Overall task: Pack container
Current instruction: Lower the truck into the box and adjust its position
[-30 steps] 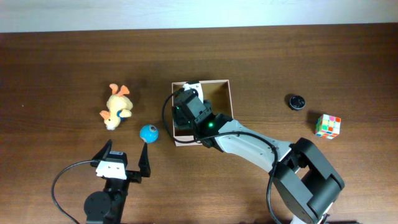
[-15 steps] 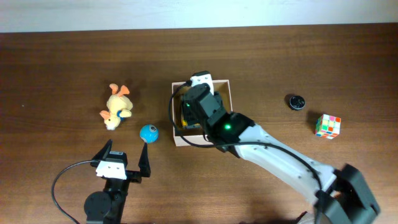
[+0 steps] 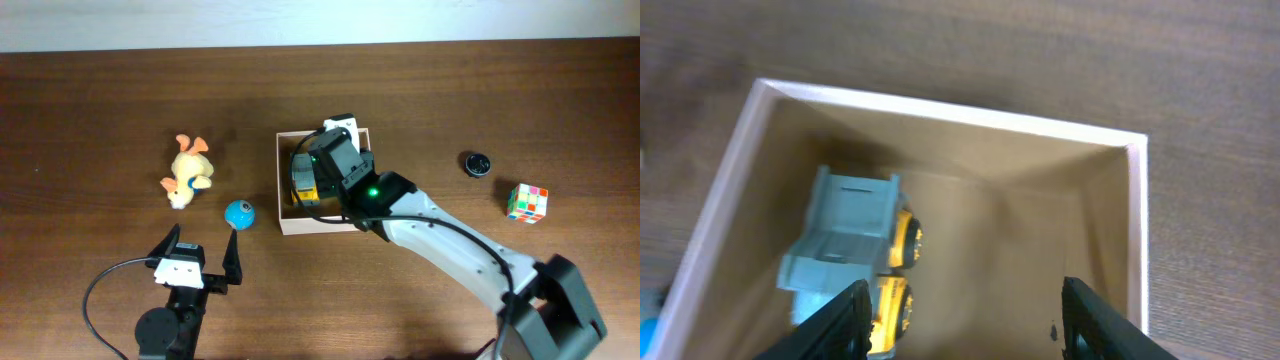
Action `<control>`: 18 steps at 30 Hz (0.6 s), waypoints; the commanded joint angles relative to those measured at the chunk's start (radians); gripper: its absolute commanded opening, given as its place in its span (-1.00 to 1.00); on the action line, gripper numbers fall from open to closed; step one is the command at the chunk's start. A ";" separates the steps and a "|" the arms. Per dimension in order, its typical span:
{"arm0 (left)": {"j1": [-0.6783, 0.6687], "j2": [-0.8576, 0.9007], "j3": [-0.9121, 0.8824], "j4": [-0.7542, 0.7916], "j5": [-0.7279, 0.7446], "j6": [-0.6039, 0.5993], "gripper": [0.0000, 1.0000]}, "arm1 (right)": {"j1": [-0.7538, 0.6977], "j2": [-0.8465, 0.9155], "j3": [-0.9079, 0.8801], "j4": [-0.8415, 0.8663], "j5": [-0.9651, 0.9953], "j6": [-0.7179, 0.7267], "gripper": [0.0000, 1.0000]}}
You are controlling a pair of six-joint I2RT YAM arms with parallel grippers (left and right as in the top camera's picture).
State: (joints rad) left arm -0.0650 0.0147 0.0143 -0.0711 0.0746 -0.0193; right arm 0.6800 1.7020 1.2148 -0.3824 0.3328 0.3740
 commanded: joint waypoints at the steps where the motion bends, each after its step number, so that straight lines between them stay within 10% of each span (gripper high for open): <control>1: 0.005 -0.010 -0.005 -0.001 0.008 0.016 0.99 | -0.008 0.064 0.013 0.010 0.008 0.000 0.11; 18: 0.005 -0.010 -0.005 -0.001 0.008 0.016 0.99 | -0.008 0.229 0.013 0.066 0.001 0.001 0.11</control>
State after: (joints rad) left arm -0.0647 0.0147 0.0143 -0.0711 0.0746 -0.0193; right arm 0.6781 1.9018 1.2148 -0.3260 0.3317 0.3737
